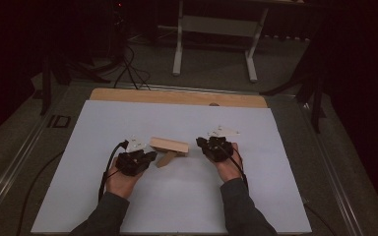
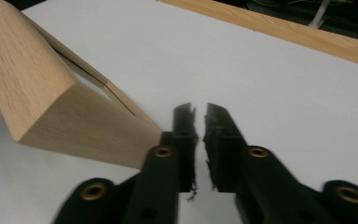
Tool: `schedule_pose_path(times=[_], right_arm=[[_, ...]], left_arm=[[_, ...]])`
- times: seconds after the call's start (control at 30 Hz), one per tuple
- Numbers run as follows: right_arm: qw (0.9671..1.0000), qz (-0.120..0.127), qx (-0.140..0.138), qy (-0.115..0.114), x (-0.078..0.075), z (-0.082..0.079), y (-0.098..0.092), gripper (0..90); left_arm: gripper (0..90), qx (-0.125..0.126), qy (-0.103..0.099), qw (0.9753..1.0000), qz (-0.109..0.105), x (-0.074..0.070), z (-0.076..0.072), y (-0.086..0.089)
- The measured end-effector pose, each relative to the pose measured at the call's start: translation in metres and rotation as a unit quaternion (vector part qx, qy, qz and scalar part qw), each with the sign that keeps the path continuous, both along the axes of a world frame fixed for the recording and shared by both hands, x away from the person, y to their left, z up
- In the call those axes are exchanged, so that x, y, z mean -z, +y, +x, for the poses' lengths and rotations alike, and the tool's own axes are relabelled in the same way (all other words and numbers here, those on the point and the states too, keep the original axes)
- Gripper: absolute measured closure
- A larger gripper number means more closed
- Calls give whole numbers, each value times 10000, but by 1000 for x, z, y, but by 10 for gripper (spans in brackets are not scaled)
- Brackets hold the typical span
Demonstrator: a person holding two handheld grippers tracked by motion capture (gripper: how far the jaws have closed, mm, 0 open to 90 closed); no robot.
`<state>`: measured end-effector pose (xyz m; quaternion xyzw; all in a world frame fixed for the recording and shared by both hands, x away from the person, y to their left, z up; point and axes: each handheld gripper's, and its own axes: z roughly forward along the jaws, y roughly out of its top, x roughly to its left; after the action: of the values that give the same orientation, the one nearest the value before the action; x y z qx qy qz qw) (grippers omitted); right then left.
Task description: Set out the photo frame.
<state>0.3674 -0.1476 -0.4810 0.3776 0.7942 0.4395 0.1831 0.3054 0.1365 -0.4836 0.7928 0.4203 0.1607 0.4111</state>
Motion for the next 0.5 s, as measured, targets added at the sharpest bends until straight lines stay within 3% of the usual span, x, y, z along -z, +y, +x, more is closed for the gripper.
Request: schedule_pose_path(times=[0.5], right_arm=[[9999, 19, -72, 84, 3, 11, 15, 898]], left_arm=[[896, 6, -24, 10000, 24, -3, 9, -9]])
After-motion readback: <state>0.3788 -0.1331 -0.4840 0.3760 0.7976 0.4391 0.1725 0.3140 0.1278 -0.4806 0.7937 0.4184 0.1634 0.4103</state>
